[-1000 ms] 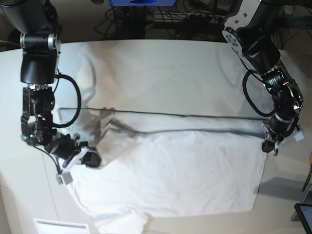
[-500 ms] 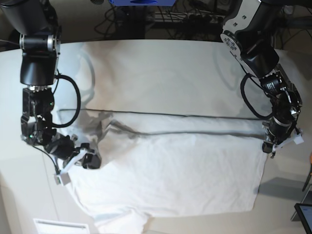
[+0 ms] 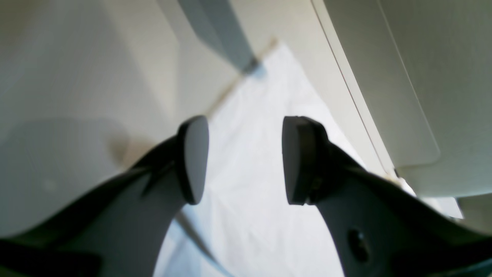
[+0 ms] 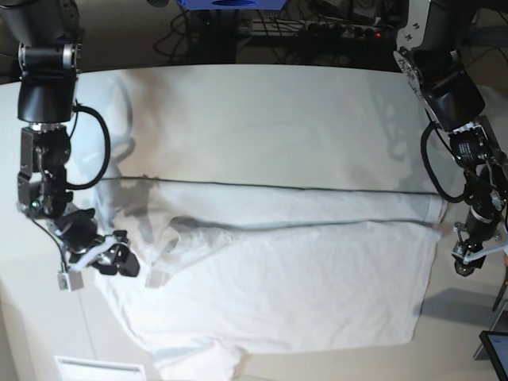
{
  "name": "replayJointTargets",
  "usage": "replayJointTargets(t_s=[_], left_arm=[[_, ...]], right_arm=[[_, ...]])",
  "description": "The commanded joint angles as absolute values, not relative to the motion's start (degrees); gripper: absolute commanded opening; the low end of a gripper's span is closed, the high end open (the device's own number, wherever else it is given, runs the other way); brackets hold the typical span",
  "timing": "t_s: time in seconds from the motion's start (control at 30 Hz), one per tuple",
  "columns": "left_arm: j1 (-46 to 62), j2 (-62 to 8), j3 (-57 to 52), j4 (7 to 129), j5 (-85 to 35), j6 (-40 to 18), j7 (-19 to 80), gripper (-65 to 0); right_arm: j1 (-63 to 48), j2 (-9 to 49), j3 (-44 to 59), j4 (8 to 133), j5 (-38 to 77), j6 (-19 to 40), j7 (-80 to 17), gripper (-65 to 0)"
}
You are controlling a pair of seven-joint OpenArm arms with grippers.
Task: Fold the T-shirt properly
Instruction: 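Grasp the folded edge with both grippers near the shirt's sides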
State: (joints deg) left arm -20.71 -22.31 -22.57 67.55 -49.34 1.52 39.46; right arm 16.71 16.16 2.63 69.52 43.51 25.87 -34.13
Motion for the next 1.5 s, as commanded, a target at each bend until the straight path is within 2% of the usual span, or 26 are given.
replayJointTargets(t_s=[0.0, 0.17, 0.23, 0.3, 0.33, 0.37, 0.47, 0.5, 0.53, 0.63, 0.73, 0.87, 1.0, 1.3, 1.47], left_arm=[[-21.3, -23.5, -21.7, 69.8, -50.1, 0.8, 39.0, -34.8], [-13.4, -24.2, -17.6, 80.3, -49.9, 0.8, 38.6, -35.4], [-9.2, -24.1, -17.5, 83.6, -49.9, 0.8, 38.5, -42.0], [-6.2, -24.0, -17.6, 85.1, -49.9, 0.8, 38.5, -54.4], [-5.0, -24.0, -17.6, 85.4, -49.9, 0.8, 38.5, -62.5], [-3.6, -24.0, -17.6, 85.7, -49.9, 0.8, 38.5, -65.0], [-0.2, -24.0, -17.8, 86.0, -49.9, 0.8, 38.5, -65.0], [0.6, -24.0, -17.9, 85.9, -49.8, 0.8, 38.3, -65.0], [1.5, -24.0, -17.9, 85.9, -49.5, 0.8, 37.6, -65.0], [4.5, -24.0, -17.7, 87.1, -45.1, 0.8, 34.3, -65.0], [7.8, -23.3, -17.7, 89.8, -39.8, 0.8, 31.7, -65.0], [10.7, -21.1, -18.0, 92.6, -34.7, 0.8, 30.2, -65.0], [11.3, -19.5, -18.0, 92.8, -32.6, 0.8, 29.5, -65.0], [11.3, -18.9, -18.0, 92.9, -32.6, 0.8, 29.5, -65.0], [11.3, -18.9, -18.0, 92.9, -32.7, 0.8, 29.5, -65.0]], right_arm=[[17.6, 16.4, 2.8, 72.2, 45.0, 26.8, -32.6, -31.2], [10.9, 16.1, 2.8, 82.5, 45.2, 26.6, -35.6, -31.2], [8.5, 15.3, 2.8, 86.8, 45.4, 26.4, -39.6, -31.3], [6.1, 13.2, 3.1, 89.7, 45.2, 26.4, -42.2, -34.4], [5.1, 12.7, 3.2, 90.6, 45.4, 26.4, -42.7, -37.7], [4.1, 12.1, 3.2, 91.2, 45.4, 26.4, -43.1, -42.5], [2.2, 10.7, 3.2, 90.9, 45.4, 26.4, -43.2, -59.6], [2.2, 10.2, 3.1, 90.2, 45.1, 26.4, -43.2, -63.8], [2.2, 10.0, 2.9, 89.5, 45.1, 26.4, -43.2, -65.0], [2.2, 9.7, 2.9, 88.7, 45.0, 26.3, -42.8, -58.6], [3.2, 9.8, 2.9, 88.9, 43.9, 26.3, -42.8, -46.4], [4.7, 9.1, 1.9, 89.0, 35.6, 26.3, -42.9, -28.3], [5.8, 7.7, 0.4, 88.7, 30.9, 26.3, -43.0, -27.3], [8.1, 6.1, -1.2, 87.7, 30.5, 26.4, -43.3, -27.6], [9.7, 6.2, -4.5, 84.1, 30.5, 26.4, -43.0, -35.1]])
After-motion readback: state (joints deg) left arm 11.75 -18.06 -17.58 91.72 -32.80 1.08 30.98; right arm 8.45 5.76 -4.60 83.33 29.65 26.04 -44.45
